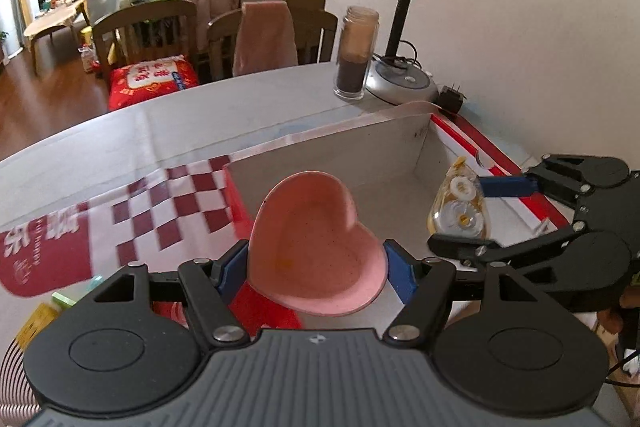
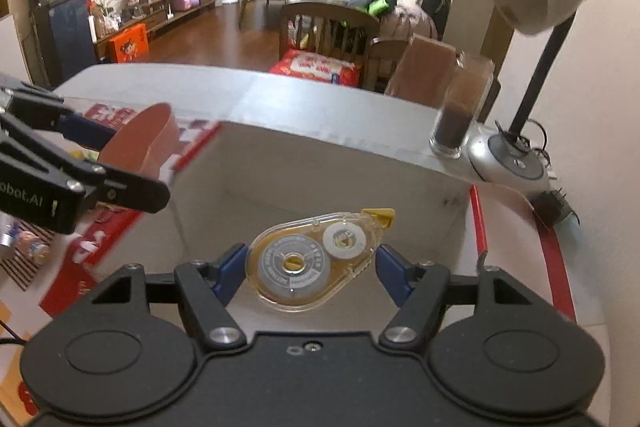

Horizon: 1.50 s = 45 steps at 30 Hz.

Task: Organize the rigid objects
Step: 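Carry the heart dish and tape roller with both tools into the red box, then open the right tool to drop the tape roller while the left tool releases the heart dish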

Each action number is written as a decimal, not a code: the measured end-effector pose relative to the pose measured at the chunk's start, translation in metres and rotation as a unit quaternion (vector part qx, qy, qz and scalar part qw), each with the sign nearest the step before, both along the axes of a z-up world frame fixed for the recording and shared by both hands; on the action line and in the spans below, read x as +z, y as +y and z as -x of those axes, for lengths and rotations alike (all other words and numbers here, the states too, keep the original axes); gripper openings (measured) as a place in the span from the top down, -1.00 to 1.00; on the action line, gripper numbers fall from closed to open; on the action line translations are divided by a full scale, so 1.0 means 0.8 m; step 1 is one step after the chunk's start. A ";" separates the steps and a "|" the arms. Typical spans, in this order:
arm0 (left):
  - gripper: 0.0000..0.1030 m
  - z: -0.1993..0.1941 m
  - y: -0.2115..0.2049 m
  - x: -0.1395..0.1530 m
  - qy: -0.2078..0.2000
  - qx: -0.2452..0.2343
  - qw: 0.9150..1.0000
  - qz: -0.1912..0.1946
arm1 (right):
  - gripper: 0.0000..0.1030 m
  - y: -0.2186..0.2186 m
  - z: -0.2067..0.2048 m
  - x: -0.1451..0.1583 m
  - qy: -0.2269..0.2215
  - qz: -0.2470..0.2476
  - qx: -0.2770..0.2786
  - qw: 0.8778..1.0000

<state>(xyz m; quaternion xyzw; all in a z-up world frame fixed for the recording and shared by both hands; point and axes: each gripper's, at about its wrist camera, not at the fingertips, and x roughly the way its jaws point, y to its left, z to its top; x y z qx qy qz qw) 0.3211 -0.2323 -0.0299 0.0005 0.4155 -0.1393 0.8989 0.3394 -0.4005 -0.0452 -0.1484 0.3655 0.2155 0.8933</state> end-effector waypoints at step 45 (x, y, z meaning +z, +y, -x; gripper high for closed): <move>-0.38 -0.175 -0.125 -0.159 0.218 -0.007 0.973 -0.068 | -0.29 -0.011 -0.083 -0.076 0.205 0.087 0.101 0.970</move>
